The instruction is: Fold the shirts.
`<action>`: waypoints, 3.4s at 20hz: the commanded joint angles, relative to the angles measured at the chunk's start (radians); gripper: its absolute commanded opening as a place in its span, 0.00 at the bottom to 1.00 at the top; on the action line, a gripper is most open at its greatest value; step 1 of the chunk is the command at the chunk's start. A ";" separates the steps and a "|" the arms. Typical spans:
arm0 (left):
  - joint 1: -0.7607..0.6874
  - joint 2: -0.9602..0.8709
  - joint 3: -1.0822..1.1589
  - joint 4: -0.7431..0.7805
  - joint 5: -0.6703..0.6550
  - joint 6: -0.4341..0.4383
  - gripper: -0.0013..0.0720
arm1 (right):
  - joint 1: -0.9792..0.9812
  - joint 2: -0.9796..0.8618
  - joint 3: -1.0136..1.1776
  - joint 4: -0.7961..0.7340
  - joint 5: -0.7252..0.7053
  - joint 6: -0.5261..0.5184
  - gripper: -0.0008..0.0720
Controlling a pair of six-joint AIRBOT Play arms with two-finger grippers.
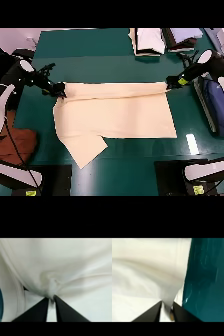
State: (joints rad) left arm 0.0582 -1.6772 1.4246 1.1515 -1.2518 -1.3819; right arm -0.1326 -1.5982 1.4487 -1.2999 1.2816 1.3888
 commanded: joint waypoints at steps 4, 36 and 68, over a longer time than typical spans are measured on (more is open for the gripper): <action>0.001 0.052 0.033 0.031 -0.074 -0.039 0.68 | 0.006 0.037 0.025 0.069 0.078 -0.027 0.58; 0.001 0.904 -0.809 0.179 -0.119 -0.193 0.68 | -0.091 0.468 -0.710 0.172 0.054 -0.118 0.04; 0.000 1.206 -0.816 -0.132 -0.300 -0.189 0.04 | -0.070 0.842 -0.700 -0.058 0.218 -0.061 0.03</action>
State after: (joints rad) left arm 0.0578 -0.5045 0.5377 1.0359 -1.4578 -1.5490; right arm -0.1940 -0.8310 0.7475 -1.3125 1.4696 1.3060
